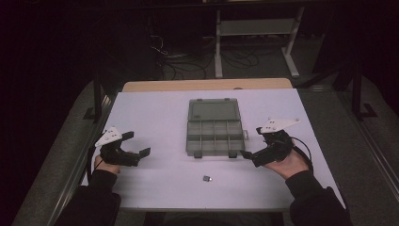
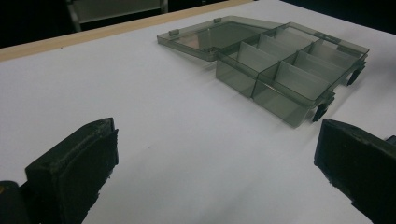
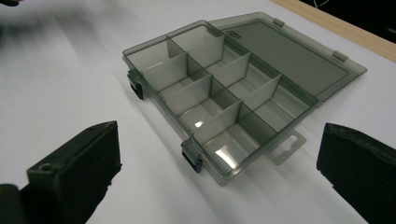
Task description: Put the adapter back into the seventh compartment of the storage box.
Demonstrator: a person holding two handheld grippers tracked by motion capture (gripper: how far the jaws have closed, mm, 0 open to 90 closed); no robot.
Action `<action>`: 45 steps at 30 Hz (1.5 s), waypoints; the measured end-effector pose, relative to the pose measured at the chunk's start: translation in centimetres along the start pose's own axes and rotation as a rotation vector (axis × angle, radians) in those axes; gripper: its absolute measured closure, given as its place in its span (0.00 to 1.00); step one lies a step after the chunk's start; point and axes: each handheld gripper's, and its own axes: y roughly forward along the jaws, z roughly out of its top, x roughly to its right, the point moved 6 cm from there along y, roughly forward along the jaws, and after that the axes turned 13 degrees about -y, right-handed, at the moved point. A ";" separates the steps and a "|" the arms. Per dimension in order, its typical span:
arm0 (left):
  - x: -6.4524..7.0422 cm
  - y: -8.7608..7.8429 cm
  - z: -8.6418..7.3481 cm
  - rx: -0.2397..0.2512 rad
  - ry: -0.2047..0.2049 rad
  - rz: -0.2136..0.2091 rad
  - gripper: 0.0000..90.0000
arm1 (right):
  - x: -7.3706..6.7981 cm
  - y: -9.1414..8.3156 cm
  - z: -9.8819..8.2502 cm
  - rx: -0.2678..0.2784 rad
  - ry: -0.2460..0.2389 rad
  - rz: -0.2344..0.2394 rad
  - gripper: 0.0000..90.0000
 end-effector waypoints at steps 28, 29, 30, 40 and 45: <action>0.0 0.0 0.0 0.001 -0.003 0.001 0.00 | -3.3 2.5 1.2 -0.045 -0.077 0.104 0.00; 0.0 0.0 0.0 0.001 -0.003 0.001 0.00 | -3.3 2.5 1.2 -0.045 -0.077 0.104 0.00; 0.0 0.0 0.0 0.001 -0.002 0.000 0.00 | -3.4 2.6 1.3 -0.046 -0.082 0.107 0.00; 0.0 0.0 0.0 0.000 -0.001 -0.001 0.00 | -4.2 3.3 1.5 -0.055 -0.098 0.134 0.00; 0.0 0.0 0.0 -0.001 0.001 0.000 0.00 | -4.6 3.6 1.6 -0.060 -0.109 0.146 0.00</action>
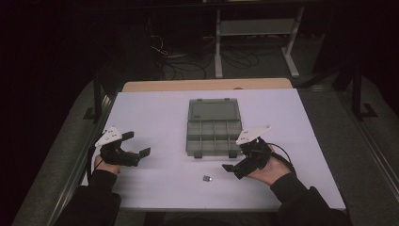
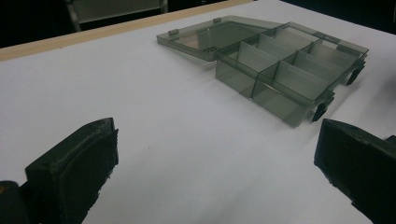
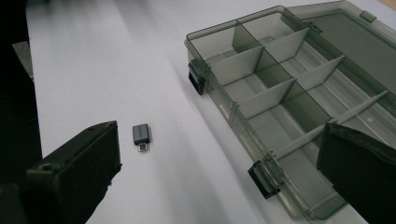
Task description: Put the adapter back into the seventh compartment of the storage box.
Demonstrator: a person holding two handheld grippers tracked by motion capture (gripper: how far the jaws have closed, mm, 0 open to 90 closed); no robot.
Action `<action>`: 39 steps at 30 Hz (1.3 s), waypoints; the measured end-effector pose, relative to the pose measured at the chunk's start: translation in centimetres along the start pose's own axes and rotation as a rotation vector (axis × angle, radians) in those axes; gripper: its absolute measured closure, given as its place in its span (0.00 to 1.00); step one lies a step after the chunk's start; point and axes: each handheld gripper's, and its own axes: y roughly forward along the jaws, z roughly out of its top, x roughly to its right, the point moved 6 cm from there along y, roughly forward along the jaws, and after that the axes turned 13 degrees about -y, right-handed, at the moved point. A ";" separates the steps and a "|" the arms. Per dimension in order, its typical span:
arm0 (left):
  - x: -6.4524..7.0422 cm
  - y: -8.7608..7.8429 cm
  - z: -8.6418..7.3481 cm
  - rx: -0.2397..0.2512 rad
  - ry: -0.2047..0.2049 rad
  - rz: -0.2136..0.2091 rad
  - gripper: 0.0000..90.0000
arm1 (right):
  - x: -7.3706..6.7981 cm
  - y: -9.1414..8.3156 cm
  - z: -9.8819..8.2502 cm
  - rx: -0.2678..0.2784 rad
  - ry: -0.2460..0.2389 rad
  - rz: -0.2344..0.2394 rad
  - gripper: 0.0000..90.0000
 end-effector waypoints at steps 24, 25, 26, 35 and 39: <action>0.0 0.0 0.0 0.000 0.000 0.000 0.00 | -1.7 1.8 0.9 -0.022 -0.044 0.077 0.00; 0.0 0.0 0.0 0.001 0.000 -0.001 0.00 | -1.7 1.9 0.9 -0.023 -0.049 0.083 0.00; 0.0 0.0 0.0 0.000 0.000 -0.001 0.00 | -1.8 2.0 0.9 -0.025 -0.050 0.085 0.00; 0.0 0.0 0.0 0.000 0.002 -0.001 0.00 | -2.5 2.7 1.3 -0.032 -0.068 0.109 0.00; 0.0 0.0 0.0 0.000 0.002 -0.001 0.00 | -2.7 2.8 1.3 -0.034 -0.072 0.114 0.00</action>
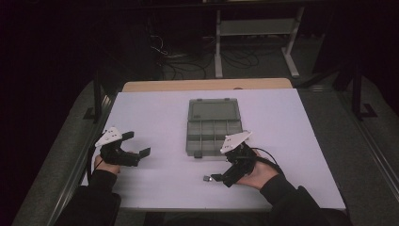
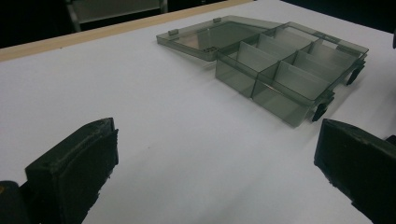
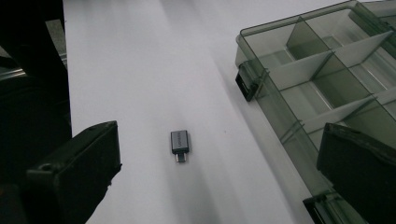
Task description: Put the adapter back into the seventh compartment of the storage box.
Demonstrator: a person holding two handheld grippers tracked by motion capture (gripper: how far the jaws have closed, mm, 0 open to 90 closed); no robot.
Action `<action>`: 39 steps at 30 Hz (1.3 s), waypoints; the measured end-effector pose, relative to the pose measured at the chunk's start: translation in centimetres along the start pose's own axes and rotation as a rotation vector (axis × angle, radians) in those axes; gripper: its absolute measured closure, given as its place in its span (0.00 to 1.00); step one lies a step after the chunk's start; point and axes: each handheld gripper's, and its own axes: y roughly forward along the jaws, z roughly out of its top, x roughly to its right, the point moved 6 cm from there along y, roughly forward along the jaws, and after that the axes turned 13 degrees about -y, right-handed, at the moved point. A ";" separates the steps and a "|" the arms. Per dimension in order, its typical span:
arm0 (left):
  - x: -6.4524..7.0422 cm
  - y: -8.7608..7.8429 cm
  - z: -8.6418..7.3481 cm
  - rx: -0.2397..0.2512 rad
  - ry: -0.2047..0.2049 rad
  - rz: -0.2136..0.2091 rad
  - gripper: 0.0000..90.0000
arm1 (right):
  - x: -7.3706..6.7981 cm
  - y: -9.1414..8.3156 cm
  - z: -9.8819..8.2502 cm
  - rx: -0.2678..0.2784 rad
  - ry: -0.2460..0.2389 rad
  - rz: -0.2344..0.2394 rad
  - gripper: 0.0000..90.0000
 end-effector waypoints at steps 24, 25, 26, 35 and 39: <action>0.0 0.0 0.0 -0.002 0.002 0.000 0.00 | -1.4 2.4 0.7 -0.037 -0.031 0.073 0.00; 0.0 0.0 0.0 -0.003 0.002 0.000 0.00 | -1.4 2.5 0.8 -0.039 -0.031 0.075 0.00; 0.0 0.0 0.0 -0.003 0.002 0.000 0.00 | -1.4 2.6 0.8 -0.041 -0.032 0.077 0.00; 0.0 0.0 0.0 -0.002 0.002 -0.001 0.00 | -1.6 3.4 0.6 -0.066 -0.040 0.093 0.00; 0.0 0.0 0.0 -0.002 0.002 -0.001 0.00 | -1.7 3.9 0.5 -0.081 -0.042 0.102 0.00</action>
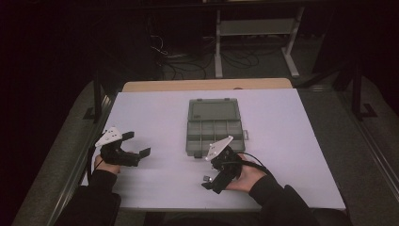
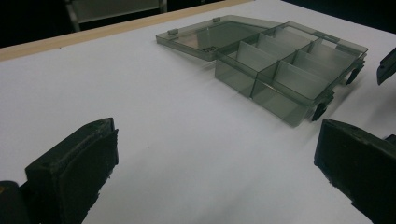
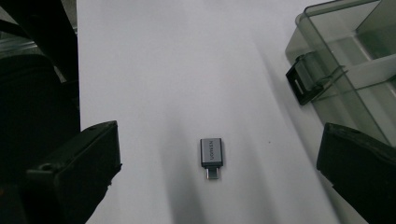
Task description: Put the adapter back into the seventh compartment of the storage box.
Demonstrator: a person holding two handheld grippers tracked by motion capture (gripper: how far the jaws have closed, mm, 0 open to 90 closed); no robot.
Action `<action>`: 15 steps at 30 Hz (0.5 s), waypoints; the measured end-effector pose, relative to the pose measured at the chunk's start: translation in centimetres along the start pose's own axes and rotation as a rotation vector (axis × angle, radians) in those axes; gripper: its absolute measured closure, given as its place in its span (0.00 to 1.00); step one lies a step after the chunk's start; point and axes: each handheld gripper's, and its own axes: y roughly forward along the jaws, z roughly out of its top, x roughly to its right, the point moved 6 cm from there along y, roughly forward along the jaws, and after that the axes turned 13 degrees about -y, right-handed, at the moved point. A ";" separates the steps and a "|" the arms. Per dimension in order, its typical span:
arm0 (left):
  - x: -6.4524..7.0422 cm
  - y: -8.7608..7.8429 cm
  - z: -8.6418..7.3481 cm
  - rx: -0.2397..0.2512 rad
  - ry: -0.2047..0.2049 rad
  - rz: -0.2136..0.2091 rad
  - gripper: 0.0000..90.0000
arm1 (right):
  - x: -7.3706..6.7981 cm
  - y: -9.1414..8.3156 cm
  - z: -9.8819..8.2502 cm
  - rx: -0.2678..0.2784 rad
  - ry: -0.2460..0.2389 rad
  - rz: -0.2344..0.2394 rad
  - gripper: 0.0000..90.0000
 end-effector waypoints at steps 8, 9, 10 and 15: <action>0.0 0.0 0.0 0.000 -0.002 0.000 0.00 | -0.1 0.8 -0.1 -0.021 -0.017 0.017 0.04; 0.0 0.0 0.0 0.000 -0.002 0.000 0.00 | -0.1 0.8 -0.1 -0.021 -0.017 0.017 0.04; 0.0 0.0 0.0 0.000 -0.002 0.000 0.00 | 0.0 0.8 -0.1 -0.022 -0.018 0.021 0.04; 0.0 0.0 0.0 0.000 -0.004 -0.001 0.00 | 0.0 1.3 -0.2 -0.036 -0.013 0.030 0.08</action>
